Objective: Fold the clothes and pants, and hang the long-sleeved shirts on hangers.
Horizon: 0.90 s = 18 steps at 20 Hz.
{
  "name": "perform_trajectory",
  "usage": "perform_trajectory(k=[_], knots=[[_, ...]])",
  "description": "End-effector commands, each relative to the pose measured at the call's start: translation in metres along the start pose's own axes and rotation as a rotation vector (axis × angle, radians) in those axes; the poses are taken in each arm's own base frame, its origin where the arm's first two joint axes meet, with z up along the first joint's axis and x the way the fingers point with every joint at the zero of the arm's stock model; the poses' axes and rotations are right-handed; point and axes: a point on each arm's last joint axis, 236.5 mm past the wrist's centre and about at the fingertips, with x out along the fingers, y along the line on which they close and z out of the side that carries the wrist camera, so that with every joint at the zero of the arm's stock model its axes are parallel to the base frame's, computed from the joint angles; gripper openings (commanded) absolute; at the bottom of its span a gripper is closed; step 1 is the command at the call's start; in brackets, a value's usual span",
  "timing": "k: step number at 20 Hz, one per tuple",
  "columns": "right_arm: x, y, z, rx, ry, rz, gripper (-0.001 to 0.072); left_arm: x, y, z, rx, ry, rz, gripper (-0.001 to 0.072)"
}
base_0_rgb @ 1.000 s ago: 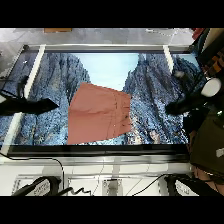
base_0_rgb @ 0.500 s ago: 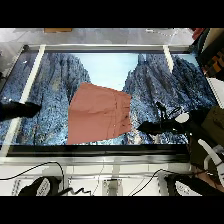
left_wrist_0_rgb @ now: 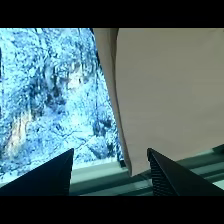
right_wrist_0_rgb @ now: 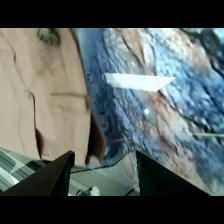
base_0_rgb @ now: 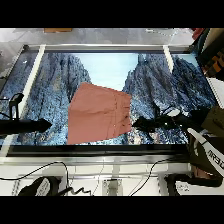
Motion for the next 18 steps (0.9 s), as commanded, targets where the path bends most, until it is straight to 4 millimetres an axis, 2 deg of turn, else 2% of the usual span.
perform_trajectory(k=[1,3,5,7,8,10,14,18], knots=[[0.017,0.005,0.0,-0.033,0.053,0.0,0.0444,0.009,0.006,-0.01,-0.011,0.046,0.002,0.0533],[0.028,0.015,-0.005,-0.109,0.08,-0.016,0.0424,0.012,0.007,-0.012,-0.031,0.058,-0.003,0.0532],[0.035,0.023,-0.003,-0.161,0.064,-0.035,0.0258,0.016,0.009,-0.014,-0.05,0.075,-0.011,0.0533],[0.038,0.027,-0.003,-0.177,0.059,-0.039,0.0247,0.021,0.01,-0.018,-0.063,0.095,-0.021,0.0532],[0.038,0.026,-0.004,-0.181,0.064,-0.043,0.0194,0.024,0.011,-0.019,-0.068,0.105,-0.025,0.0532],[0.036,0.02,-0.01,-0.201,0.095,-0.06,0.0017,0.03,0.013,-0.023,-0.082,0.129,-0.036,0.0532],[0.03,0.002,-0.023,-0.274,0.158,-0.136,0.0019,0.047,0.014,-0.039,-0.121,0.208,-0.077,0.0529],[0.024,0.011,-0.014,-0.293,0.108,-0.13,0.0018,0.07,0.016,-0.072,-0.163,0.253,-0.082,0.0529]])
